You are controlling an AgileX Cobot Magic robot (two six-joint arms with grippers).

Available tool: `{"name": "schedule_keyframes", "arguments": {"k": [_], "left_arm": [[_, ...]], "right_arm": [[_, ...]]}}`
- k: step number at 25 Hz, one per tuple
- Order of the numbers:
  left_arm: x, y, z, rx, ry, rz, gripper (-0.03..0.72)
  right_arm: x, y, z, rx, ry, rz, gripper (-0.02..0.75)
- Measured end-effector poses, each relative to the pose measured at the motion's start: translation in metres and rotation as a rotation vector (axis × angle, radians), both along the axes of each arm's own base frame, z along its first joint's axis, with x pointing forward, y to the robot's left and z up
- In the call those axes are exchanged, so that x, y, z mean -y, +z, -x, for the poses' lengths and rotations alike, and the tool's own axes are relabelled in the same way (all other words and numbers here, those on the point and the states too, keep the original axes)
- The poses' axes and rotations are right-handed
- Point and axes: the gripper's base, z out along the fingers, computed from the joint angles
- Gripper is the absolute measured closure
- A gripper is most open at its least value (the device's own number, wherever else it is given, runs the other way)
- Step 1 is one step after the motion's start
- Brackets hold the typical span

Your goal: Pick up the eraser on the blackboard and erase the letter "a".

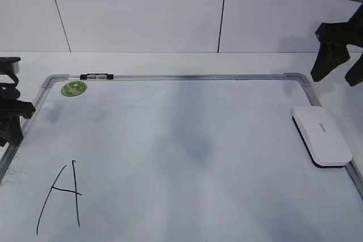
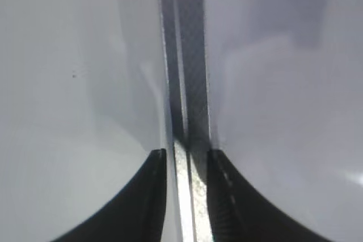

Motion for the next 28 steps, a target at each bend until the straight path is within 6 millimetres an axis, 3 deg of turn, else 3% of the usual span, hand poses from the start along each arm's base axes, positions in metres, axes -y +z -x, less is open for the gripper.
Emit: {"name": "schedule_keyframes", "arguments": {"k": [6,12,19,28], "left_arm": [[0.001,0.035,-0.005,0.017,-0.014,0.005,0.445],[0.000,0.065,0.008,-0.053,-0.038,-0.005,0.442],[-0.002,0.094,0.024,-0.020,-0.046,-0.011,0.441],[-0.002,0.163,0.064,0.201,-0.042,0.016,0.443]], "right_arm": [[0.000,0.037,0.025,0.098,-0.009,-0.007,0.196],[0.001,0.060,0.067,0.158,-0.025,-0.012,0.197],[0.001,0.071,0.122,0.200,-0.044,-0.019,0.197],[0.002,0.075,0.185,0.275,-0.049,-0.025,0.197]]}}
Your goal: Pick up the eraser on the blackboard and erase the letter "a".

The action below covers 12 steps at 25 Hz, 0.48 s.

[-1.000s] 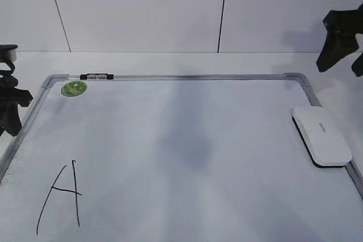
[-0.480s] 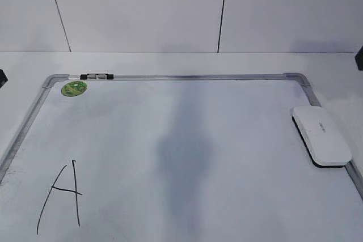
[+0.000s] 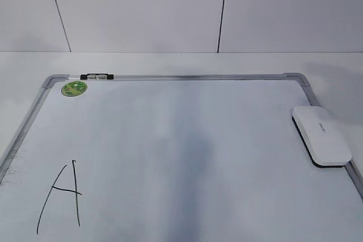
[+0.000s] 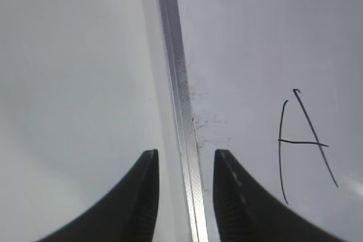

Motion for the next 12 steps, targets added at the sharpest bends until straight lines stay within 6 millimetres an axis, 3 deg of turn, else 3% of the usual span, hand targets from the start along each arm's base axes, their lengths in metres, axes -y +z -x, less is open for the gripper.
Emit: {"name": "schedule_keyframes", "arguments": {"k": [5,12], "left_arm": [[0.002,0.031,0.038,0.109,-0.002,0.043,0.443],[0.000,0.053,0.091,0.236,-0.005,0.055,0.443]], "right_arm": [[0.000,0.004,0.031,0.069,-0.001,-0.002,0.197],[0.001,0.012,0.076,0.203,0.000,-0.003,0.197]]}}
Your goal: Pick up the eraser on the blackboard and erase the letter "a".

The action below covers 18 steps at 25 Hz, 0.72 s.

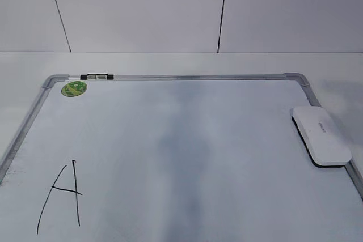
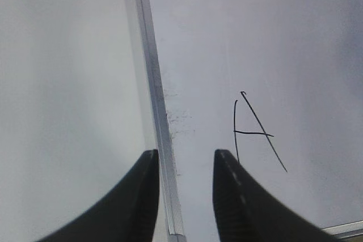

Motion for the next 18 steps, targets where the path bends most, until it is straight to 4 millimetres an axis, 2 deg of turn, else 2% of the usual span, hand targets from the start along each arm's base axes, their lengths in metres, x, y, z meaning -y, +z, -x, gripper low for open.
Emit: {"name": "schedule_keyframes", "arguments": {"k": [7,11,18], "left_arm": [[-0.003,0.021,0.061,0.171,-0.002,0.007,0.443],[-0.004,0.027,0.090,0.248,-0.005,0.009,0.443],[-0.006,0.006,0.123,0.280,-0.009,-0.003,0.443]], "right_arm": [[0.003,-0.019,0.028,0.027,-0.013,0.031,0.197],[0.004,-0.030,0.041,0.039,-0.017,0.041,0.197],[0.007,-0.044,0.053,0.055,-0.007,0.086,0.197]]}}
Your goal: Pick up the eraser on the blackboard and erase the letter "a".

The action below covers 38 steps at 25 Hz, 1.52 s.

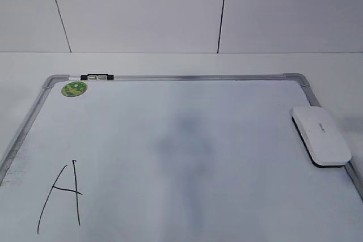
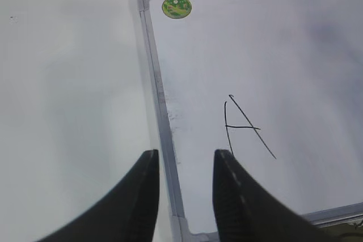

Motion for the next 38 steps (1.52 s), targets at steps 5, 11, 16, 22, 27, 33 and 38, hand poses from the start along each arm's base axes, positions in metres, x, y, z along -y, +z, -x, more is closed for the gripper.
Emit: {"name": "schedule_keyframes", "arguments": {"k": [5,11,16,22,27,33,38], "left_arm": [[-0.001,-0.027,0.018,-0.013,-0.003,-0.005,0.449],[-0.003,-0.058,0.036,-0.011,-0.002,-0.028,0.451],[-0.004,-0.078,0.045,0.052,0.006,-0.026,0.452],[-0.005,-0.100,0.052,0.134,0.015,-0.018,0.453],[-0.005,-0.109,0.057,0.172,0.017,-0.015,0.452],[-0.005,-0.108,0.058,0.193,0.019,-0.014,0.452],[-0.005,-0.108,0.063,0.228,0.019,-0.012,0.452]], "right_arm": [[0.003,-0.018,0.006,-0.005,-0.007,0.030,0.197],[0.004,-0.040,0.011,0.049,-0.019,0.045,0.197],[0.005,-0.052,0.017,0.085,-0.023,0.048,0.197],[0.005,-0.051,0.033,0.195,-0.027,0.045,0.197],[0.005,-0.054,0.046,0.277,-0.029,0.043,0.198],[0.006,-0.058,0.052,0.311,-0.030,0.043,0.198],[0.006,-0.058,0.052,0.309,-0.031,0.045,0.198]]}}
